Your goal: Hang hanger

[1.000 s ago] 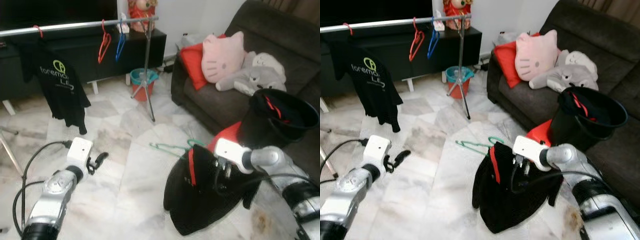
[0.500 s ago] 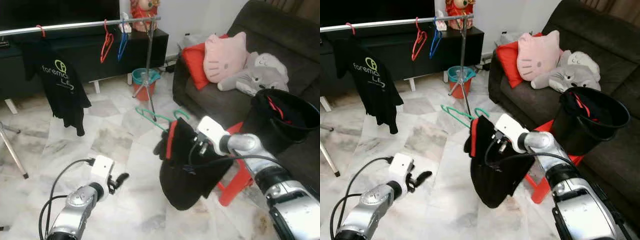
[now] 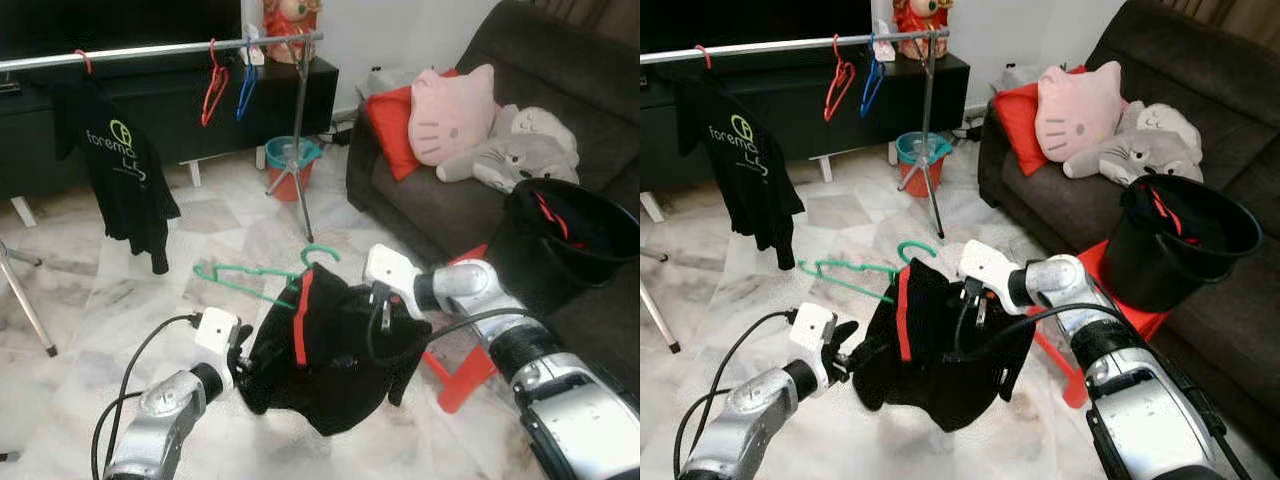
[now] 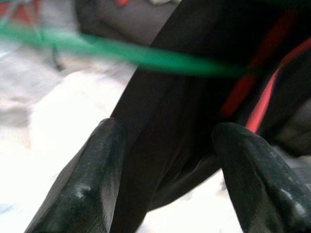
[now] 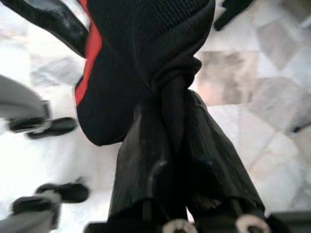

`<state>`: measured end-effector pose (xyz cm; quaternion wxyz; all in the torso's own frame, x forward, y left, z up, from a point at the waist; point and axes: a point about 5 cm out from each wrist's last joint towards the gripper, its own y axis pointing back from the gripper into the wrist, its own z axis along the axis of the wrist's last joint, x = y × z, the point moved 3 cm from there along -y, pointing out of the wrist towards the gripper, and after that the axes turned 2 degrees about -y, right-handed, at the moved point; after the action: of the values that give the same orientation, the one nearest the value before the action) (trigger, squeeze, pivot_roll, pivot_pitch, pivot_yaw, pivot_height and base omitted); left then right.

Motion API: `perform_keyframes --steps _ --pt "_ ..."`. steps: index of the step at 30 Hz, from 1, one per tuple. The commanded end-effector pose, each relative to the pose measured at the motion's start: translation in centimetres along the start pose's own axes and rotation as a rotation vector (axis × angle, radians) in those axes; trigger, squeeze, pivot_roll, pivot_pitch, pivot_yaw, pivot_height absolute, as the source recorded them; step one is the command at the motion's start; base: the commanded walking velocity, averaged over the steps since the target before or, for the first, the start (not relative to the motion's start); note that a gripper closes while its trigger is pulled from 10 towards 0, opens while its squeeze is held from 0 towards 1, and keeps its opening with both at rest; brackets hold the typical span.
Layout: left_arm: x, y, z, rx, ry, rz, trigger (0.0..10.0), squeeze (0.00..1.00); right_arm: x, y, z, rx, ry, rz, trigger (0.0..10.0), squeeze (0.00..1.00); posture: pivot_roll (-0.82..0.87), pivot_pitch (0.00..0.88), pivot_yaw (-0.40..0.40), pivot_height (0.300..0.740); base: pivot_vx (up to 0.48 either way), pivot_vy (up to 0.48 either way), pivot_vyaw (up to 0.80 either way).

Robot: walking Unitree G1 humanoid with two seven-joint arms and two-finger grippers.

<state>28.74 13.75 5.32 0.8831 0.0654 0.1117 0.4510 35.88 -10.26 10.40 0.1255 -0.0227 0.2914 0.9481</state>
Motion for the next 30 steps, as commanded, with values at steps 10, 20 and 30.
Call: perform_keyframes --steps 10,20,30 --pt "-0.8 0.0 0.3 0.040 -0.082 -0.066 10.0 0.00 0.1 -0.6 5.2 -0.172 0.060 0.127 10.0 0.00 0.22 0.000 -0.187 0.740 0.000 0.000 0.00" --pt "-0.4 -0.7 0.6 0.060 -0.230 -0.005 10.0 0.00 0.9 -2.6 7.5 -0.203 0.094 0.183 10.0 0.00 0.23 0.000 -0.196 0.740 0.000 0.000 0.00" --pt "2.6 -0.7 0.0 0.106 -0.285 0.217 10.0 0.00 1.4 -4.0 9.0 -0.227 0.098 0.183 10.0 0.00 0.23 0.000 -0.201 0.740 0.000 0.000 0.00"
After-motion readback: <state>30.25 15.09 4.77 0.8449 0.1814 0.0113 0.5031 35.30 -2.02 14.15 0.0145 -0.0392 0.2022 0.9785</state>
